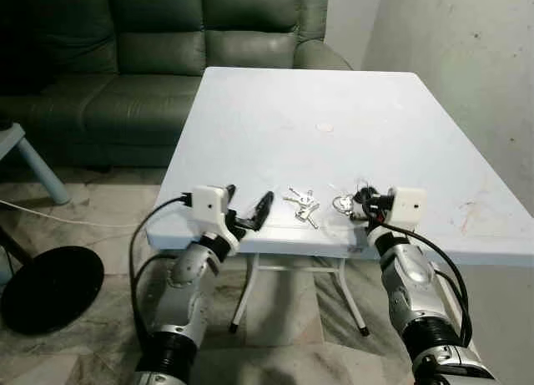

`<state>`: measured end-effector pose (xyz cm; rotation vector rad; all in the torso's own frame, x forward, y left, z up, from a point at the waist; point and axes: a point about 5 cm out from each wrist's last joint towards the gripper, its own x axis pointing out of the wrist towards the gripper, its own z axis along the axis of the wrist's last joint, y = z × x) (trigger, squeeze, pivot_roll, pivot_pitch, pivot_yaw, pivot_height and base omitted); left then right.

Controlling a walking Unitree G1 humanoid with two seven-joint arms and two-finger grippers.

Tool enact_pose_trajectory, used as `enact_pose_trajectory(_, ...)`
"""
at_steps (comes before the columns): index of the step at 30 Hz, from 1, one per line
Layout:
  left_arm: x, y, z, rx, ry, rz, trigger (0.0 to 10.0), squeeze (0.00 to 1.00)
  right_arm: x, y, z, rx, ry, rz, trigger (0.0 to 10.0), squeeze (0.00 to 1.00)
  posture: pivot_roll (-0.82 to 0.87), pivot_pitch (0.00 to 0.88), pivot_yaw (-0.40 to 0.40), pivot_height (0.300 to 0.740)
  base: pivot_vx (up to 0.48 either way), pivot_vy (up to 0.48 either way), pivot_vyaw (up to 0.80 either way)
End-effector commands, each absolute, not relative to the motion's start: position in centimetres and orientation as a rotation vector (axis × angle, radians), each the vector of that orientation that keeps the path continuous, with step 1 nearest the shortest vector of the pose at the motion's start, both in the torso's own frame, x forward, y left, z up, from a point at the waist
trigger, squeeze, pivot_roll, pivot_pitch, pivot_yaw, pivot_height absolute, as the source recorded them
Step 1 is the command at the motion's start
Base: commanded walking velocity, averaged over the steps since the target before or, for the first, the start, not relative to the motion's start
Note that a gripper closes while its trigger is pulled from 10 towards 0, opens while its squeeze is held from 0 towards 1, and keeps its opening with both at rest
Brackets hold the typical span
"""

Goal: Hang keys on a hook

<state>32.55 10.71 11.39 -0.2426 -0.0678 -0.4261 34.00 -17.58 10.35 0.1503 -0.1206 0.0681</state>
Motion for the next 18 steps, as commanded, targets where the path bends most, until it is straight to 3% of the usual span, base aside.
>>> enact_pose_trajectory(1,33.4,11.7,12.6,-0.246,-0.1,-0.391,10.0,0.0,34.4,-17.5,12.2,0.17,-0.205,0.062,0.0,0.0,0.02,0.0,-0.046,0.732,0.0,0.0,0.0)
enact_pose_trajectory(8,35.3,15.0,15.1,-0.163,-0.175,-0.31,10.0,0.0,35.0,-17.3,15.6,0.147,-0.327,0.095,0.0,0.0,0.01,0.0,-0.051,0.732,0.0,0.0,0.0)
enact_pose_trajectory(9,35.6,15.3,15.2,-0.169,-0.171,-0.297,10.0,0.0,35.0,-17.2,15.8,0.132,-0.334,0.103,8.7,0.0,0.01,0.0,-0.051,0.732,0.0,0.0,0.0)
enact_pose_trajectory(10,35.7,15.4,15.3,-0.177,-0.166,-0.289,10.0,0.0,35.0,-17.2,15.9,0.123,-0.338,0.106,8.7,0.0,0.01,0.0,-0.051,0.732,0.0,0.0,0.0)
enact_pose_trajectory(11,35.8,15.6,15.4,-0.176,-0.164,-0.283,10.0,0.0,35.0,-17.2,16.0,0.114,-0.339,0.104,10.0,0.0,0.01,0.0,-0.046,0.732,0.0,0.0,0.0)
enact_pose_trajectory(18,35.4,17.0,16.6,-0.171,-0.217,-0.182,10.0,0.0,34.3,-17.4,15.2,0.069,-0.257,0.069,10.0,0.0,0.0,0.0,-0.021,0.732,0.0,0.0,0.0)
